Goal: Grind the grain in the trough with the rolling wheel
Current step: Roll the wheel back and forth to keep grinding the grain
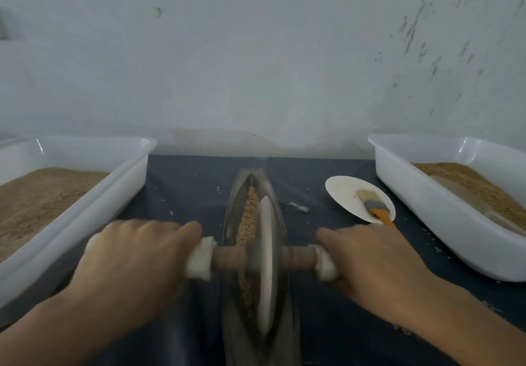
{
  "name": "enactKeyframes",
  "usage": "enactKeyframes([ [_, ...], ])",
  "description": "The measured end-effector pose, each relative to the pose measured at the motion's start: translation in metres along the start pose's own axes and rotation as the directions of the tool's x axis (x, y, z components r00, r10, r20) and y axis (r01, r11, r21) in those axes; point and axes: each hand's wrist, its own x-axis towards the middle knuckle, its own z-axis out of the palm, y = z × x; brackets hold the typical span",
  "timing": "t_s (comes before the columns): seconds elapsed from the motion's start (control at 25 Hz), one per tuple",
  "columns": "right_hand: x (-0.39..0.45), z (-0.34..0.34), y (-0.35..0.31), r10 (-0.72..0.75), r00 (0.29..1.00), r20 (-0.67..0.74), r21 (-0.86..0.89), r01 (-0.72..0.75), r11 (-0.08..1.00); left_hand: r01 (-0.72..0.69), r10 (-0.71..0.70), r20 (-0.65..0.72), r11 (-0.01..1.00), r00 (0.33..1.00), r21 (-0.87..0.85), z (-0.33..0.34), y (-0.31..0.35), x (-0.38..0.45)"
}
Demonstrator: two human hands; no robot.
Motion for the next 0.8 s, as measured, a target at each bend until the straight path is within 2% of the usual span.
enactKeyframes([
  [0.08,0.030,0.023,0.009,0.145,0.985,0.095,0.027,-0.148,0.989,0.045,-0.054,0.082,0.993,0.995,0.108,0.015,-0.002,0.036],
  [0.12,0.050,0.033,0.014,0.201,0.975,0.096,0.037,-0.205,0.978,0.103,-0.113,0.059,0.983,0.992,0.150,0.026,-0.005,0.058],
  [0.2,0.090,0.044,0.025,0.239,0.970,0.035,-0.007,-0.239,0.971,0.242,-0.257,0.085,0.958,0.963,0.151,0.044,-0.015,0.094],
  [0.28,0.116,0.044,0.031,0.223,0.975,-0.015,-0.067,-0.223,0.972,0.294,-0.305,0.113,0.950,0.945,0.109,0.057,-0.025,0.110],
  [0.36,0.112,0.036,0.028,0.190,0.982,-0.005,-0.104,-0.189,0.976,0.281,-0.288,0.138,0.957,0.948,0.074,0.058,-0.025,0.097],
  [0.44,0.080,0.026,0.019,0.147,0.988,0.053,-0.038,-0.145,0.989,0.250,-0.254,0.144,0.967,0.956,0.051,0.052,-0.018,0.064],
  [0.52,0.036,0.013,0.006,0.081,0.994,0.068,0.014,-0.082,0.997,0.153,-0.154,0.106,0.988,0.982,0.010,0.037,-0.009,0.026],
  [0.6,0.003,-0.002,-0.002,-0.019,0.998,-0.052,0.011,0.020,1.000,0.091,-0.087,0.048,0.991,0.995,-0.102,0.020,-0.008,-0.002],
  [0.64,-0.005,-0.008,-0.003,-0.041,0.994,-0.105,0.004,0.042,0.999,0.077,-0.068,0.082,0.990,0.994,-0.117,0.013,-0.009,-0.008],
  [0.72,-0.003,-0.007,-0.003,-0.046,0.997,-0.065,-0.008,0.045,0.999,0.100,-0.093,0.205,0.995,0.974,-0.024,0.007,-0.006,-0.006],
  [0.8,0.022,0.010,0.003,0.039,0.999,0.021,0.005,-0.039,0.999,0.129,-0.145,0.194,0.987,0.970,0.092,0.011,0.000,0.019],
])
